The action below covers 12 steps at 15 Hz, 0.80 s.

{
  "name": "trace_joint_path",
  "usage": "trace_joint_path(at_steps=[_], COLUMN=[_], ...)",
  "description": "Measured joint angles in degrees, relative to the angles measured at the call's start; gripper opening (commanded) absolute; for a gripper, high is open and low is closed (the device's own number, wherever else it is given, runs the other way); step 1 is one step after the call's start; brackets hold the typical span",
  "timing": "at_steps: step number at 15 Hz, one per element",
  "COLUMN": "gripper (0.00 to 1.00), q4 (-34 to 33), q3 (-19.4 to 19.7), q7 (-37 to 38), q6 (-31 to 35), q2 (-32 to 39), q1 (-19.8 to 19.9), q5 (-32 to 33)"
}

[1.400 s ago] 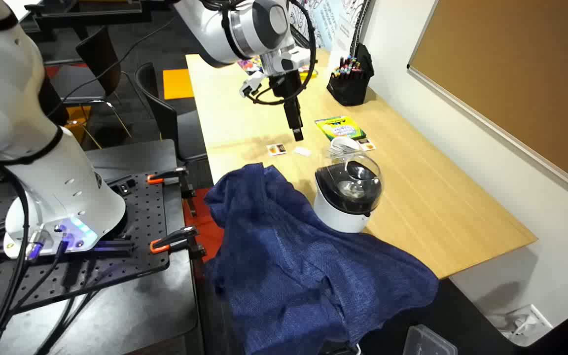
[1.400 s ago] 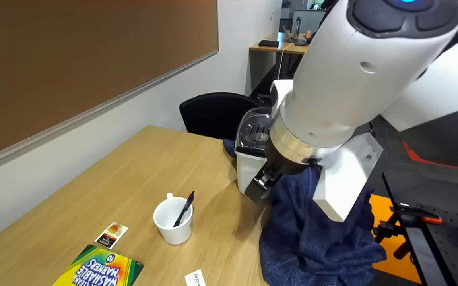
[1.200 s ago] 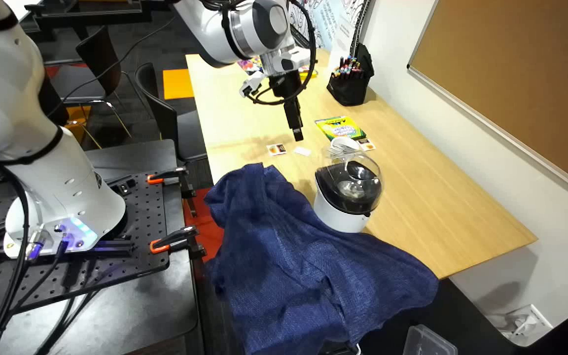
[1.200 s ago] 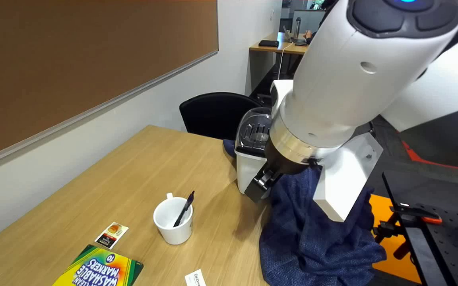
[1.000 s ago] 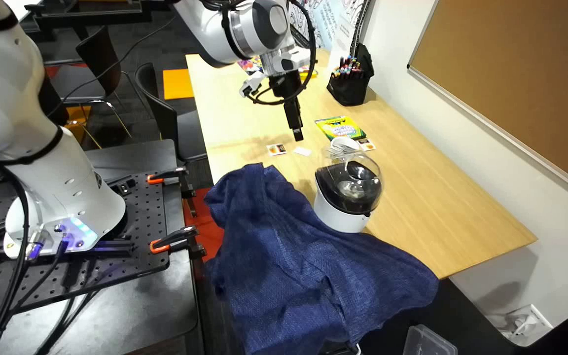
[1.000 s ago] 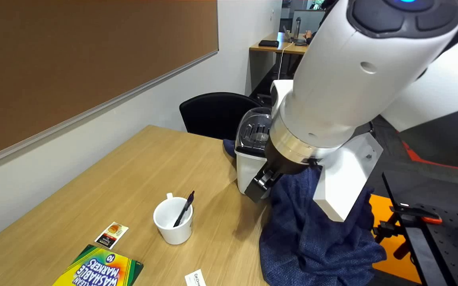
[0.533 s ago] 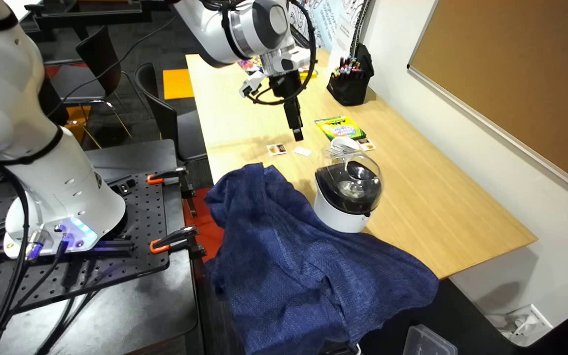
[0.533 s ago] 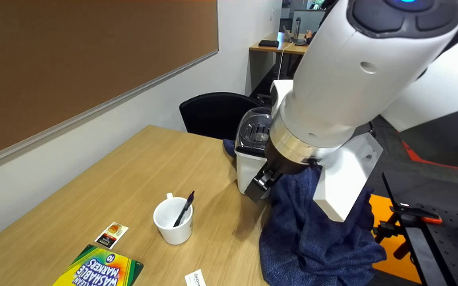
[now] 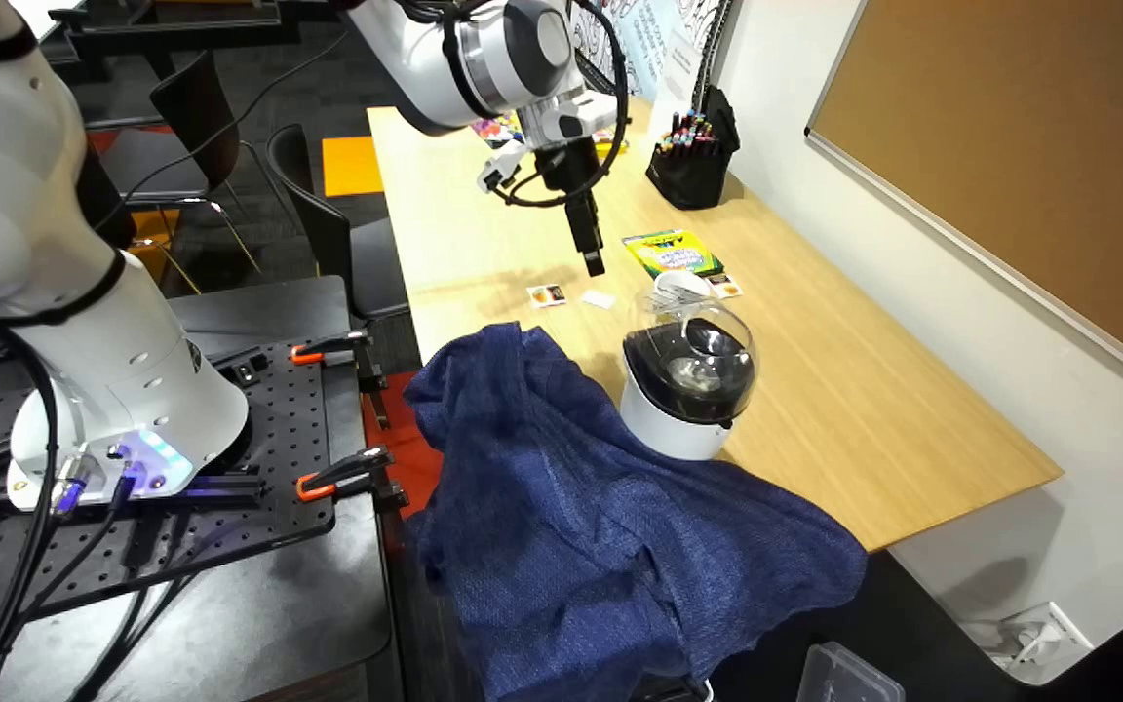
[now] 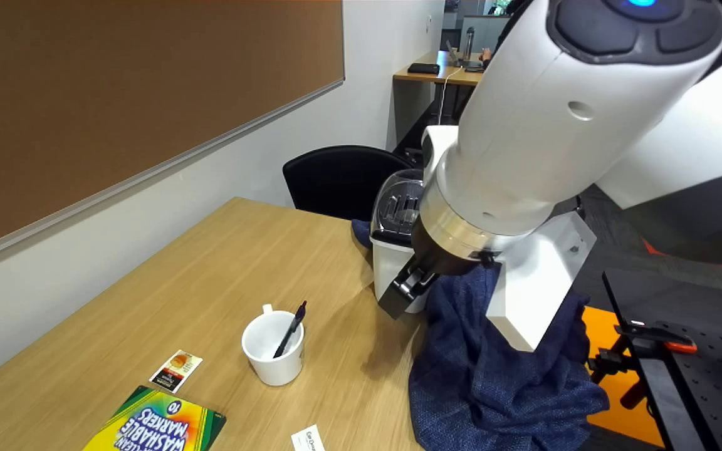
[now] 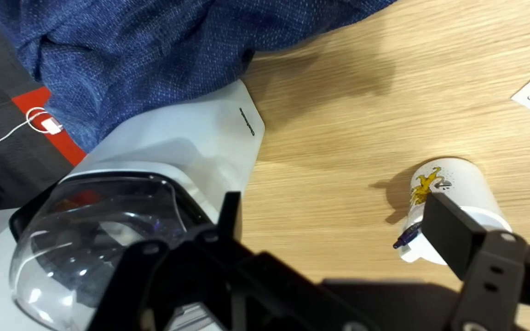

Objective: Pick up the pen from the mug cup and put it on the table.

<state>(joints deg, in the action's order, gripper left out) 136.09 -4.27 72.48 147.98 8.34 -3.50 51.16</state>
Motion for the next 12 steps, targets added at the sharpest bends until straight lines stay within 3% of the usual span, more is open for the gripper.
trace_joint_path(at_steps=[6, 12], gripper=[1.00, 1.00], q4=[-4.2, -8.2], q3=[0.0, 0.1], q7=[2.1, -2.5], q6=[1.0, 3.6], q2=[2.9, 6.0], q1=[0.0, 0.9], q5=[7.1, 8.2])
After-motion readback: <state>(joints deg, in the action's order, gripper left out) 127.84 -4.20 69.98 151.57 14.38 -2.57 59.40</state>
